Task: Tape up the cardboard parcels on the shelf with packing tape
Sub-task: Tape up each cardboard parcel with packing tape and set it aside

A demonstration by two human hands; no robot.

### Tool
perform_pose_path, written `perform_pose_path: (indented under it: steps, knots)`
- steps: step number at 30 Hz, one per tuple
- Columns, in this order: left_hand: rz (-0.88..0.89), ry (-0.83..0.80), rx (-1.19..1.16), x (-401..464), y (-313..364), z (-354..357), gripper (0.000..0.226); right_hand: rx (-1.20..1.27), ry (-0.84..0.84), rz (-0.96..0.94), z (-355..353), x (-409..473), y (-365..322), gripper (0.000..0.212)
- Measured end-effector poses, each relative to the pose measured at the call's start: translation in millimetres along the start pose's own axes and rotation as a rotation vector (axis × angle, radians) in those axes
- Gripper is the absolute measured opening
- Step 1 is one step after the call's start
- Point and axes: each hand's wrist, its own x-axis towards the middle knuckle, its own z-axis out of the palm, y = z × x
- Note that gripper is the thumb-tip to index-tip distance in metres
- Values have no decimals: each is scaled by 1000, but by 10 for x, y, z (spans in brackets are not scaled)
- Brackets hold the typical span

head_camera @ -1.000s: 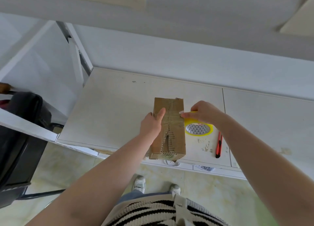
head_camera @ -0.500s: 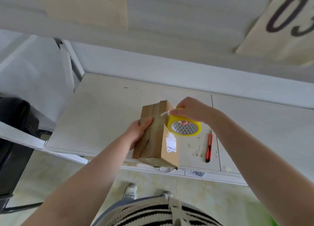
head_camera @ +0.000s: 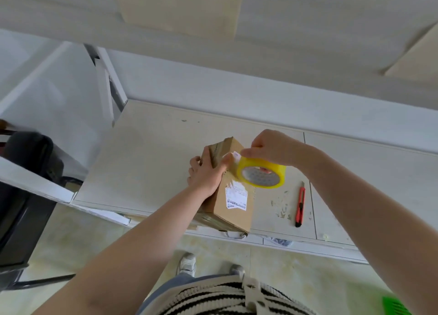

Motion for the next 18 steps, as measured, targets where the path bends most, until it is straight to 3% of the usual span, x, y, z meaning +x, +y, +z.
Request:
perform_pose_path:
  steps: [3,5,8,10,13,16,18]
  knots:
    - [17,-30,-39,-3,-10,-34,95,-97,-1,71,21,-48,108,60]
    - [2,-41,-129,1,-46,-113,110,-38,-23,109,72,-81,150,61]
    - [-14,-95,-192,71,-265,-237,111,78,7,141,250,-91,77,58]
    - [-58,-136,-181,157,-424,-336,101,117,56,158,394,-28,-102,55]
    - [-111,-77,-322,154,-398,-411,59,20,91,160,501,112,-451,52]
    - [-110,-131,-306,71,-356,-351,60,-23,88,153,520,196,-585,56]
    - [-88,-80,-286,63,-403,-298,61,-11,66,127,505,187,-583,60]
